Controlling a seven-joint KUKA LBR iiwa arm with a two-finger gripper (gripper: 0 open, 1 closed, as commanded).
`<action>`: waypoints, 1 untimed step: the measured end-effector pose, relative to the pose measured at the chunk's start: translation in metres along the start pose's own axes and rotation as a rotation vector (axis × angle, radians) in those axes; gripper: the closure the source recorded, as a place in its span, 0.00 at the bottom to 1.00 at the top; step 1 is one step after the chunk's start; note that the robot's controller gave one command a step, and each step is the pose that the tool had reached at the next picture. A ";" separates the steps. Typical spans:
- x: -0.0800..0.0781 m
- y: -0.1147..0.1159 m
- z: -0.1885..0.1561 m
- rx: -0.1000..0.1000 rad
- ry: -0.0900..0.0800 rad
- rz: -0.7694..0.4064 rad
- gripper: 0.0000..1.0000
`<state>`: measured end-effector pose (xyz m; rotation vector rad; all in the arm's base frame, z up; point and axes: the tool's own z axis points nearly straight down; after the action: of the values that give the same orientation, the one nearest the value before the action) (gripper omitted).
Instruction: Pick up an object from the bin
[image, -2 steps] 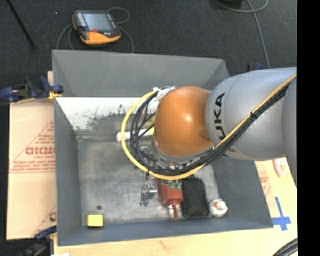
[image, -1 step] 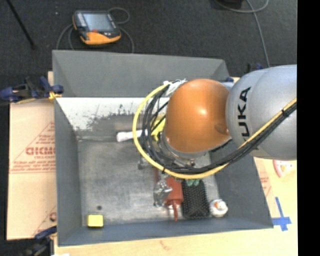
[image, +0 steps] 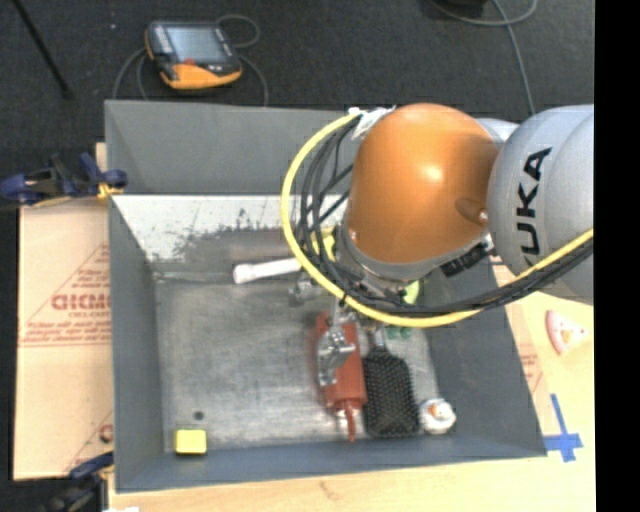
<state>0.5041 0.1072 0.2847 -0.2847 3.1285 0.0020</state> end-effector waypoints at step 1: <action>-0.006 -0.031 0.004 0.001 -0.019 0.021 0.00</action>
Offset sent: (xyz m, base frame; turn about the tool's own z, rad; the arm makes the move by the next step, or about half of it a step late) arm -0.0045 -0.1003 -0.1014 -0.0945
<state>0.5157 0.0781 0.2806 -0.2504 3.1124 0.0035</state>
